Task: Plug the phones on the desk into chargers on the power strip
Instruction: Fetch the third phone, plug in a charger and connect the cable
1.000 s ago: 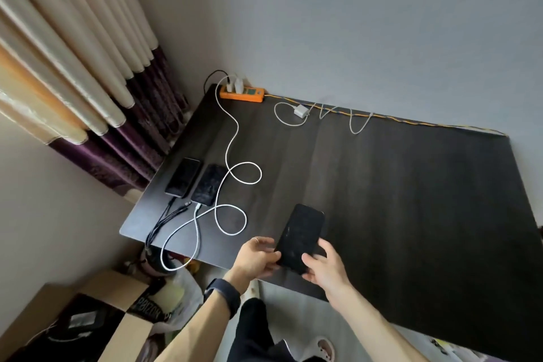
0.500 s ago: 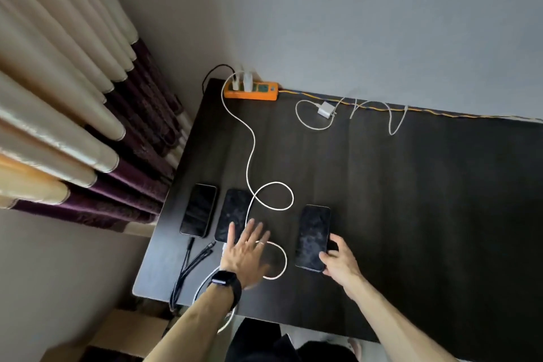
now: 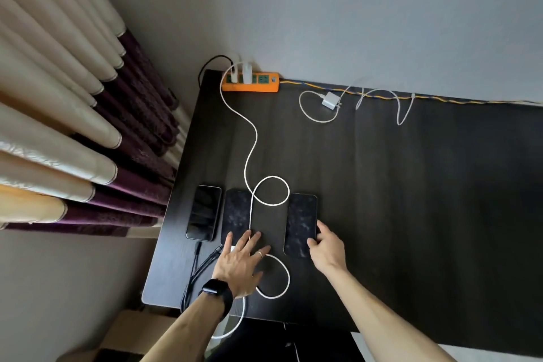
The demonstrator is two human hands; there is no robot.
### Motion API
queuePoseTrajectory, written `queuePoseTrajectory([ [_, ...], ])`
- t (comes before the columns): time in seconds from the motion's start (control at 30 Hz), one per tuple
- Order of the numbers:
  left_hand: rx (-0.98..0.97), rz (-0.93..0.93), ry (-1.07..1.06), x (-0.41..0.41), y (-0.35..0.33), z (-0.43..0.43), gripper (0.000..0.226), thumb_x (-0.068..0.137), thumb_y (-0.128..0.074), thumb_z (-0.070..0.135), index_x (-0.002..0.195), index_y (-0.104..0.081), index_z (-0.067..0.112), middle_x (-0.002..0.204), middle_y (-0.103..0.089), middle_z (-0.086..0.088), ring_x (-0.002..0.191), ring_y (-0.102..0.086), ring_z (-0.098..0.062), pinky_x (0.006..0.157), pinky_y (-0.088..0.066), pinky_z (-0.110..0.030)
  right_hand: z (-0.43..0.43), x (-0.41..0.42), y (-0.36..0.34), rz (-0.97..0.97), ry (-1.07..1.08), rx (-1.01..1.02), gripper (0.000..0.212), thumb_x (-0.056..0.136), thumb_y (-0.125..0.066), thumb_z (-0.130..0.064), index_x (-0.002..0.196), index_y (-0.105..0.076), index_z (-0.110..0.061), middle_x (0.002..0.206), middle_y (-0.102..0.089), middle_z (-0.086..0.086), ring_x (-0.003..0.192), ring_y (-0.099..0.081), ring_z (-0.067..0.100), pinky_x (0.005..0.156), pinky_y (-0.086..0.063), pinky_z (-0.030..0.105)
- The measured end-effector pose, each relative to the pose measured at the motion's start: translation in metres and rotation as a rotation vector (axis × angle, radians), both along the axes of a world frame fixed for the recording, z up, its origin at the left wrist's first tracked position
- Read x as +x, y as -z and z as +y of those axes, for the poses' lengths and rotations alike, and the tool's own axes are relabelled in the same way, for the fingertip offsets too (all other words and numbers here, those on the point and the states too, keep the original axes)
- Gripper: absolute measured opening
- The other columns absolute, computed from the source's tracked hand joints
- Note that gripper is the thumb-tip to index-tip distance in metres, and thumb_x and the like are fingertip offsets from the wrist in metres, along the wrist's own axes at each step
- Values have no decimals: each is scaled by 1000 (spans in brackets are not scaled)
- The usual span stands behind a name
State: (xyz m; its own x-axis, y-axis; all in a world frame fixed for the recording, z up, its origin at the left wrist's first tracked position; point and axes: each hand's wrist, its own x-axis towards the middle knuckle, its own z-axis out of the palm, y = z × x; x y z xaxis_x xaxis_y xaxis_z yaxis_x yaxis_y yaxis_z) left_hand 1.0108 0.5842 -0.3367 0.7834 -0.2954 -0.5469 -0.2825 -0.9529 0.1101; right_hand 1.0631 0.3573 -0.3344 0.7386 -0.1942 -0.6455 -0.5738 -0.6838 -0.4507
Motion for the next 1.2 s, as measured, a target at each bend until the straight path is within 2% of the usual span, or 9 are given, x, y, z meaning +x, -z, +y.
queuePoseTrajectory([
  [0.17, 4, 34, -9, 2, -3, -2, 61, 93, -40, 52, 151, -23, 41, 165, -7, -1, 153, 0, -26, 117, 6, -58, -1, 5, -7, -16, -207, -179, 59, 98, -60, -26, 153, -36, -25, 130, -58, 7, 111, -65, 23, 95, -54, 34],
  [0.33, 19, 38, 45, 10, -9, -5, 58, 93, -42, 49, 149, -31, 38, 163, -16, -2, 151, -9, -28, 118, -2, -60, -10, -10, -8, 19, -241, -154, 64, 99, -58, -27, 156, -29, -29, 132, -49, 4, 111, -62, 19, 94, -53, 30],
  [0.5, -43, -26, -257, 35, -14, -5, 63, 78, -61, 37, 139, -52, 25, 151, -43, -12, 138, -41, -35, 109, -34, -56, -20, -11, -6, 8, -228, -115, 66, 97, -59, -33, 156, -28, -31, 137, -47, 2, 120, -58, 17, 98, -53, 33],
  [0.57, 6, -51, -442, 45, -11, 2, 78, 84, -58, 44, 153, -31, 18, 161, -23, -16, 146, -25, -37, 114, -25, -56, -23, -11, -9, -21, -272, -115, 71, 97, -58, -37, 157, -20, -35, 143, -42, 2, 123, -53, 18, 99, -52, 32],
  [0.67, 26, 8, -471, 47, 0, 12, 86, 94, -43, 50, 157, 4, 16, 165, 11, -7, 152, 3, -30, 121, -10, -52, -20, -14, -15, -71, -453, -156, 76, 97, -55, -43, 157, -8, -43, 162, -20, -1, 138, -38, 23, 103, -49, 34],
  [0.77, -38, 17, -444, 43, 1, 13, 85, 95, -45, 49, 157, 6, 20, 164, 16, 0, 152, 8, -24, 122, -10, -51, -15, -15, -14, -101, -613, -226, 76, 97, -49, -51, 157, -3, -44, 168, 3, 3, 148, -24, 28, 111, -42, 40],
  [0.9, -50, 65, -456, 34, -2, 2, 84, 96, -44, 47, 156, 9, 22, 163, 20, 3, 151, 14, -22, 122, -8, -51, -16, -21, -10, -101, -691, -277, 80, 95, -48, -55, 158, -2, -39, 168, 12, 6, 151, -17, 30, 115, -36, 43],
  [1.03, -33, 33, -507, 35, -7, -7, 85, 92, -50, 44, 158, -2, 19, 166, 8, -2, 153, 5, -25, 122, -9, -52, -17, -17, -9, -114, -668, -226, 70, 97, -45, -52, 158, -11, -39, 168, 7, 4, 150, -18, 29, 114, -38, 41],
  [1.2, -50, -67, -537, 71, -19, -26, 71, 81, -59, 38, 147, -41, 17, 156, -33, -9, 142, -34, -28, 115, -28, -49, -33, 7, -16, -189, -601, -128, 59, 99, -44, -51, 154, -27, -39, 168, -9, -3, 149, -24, 22, 113, -40, 36],
])
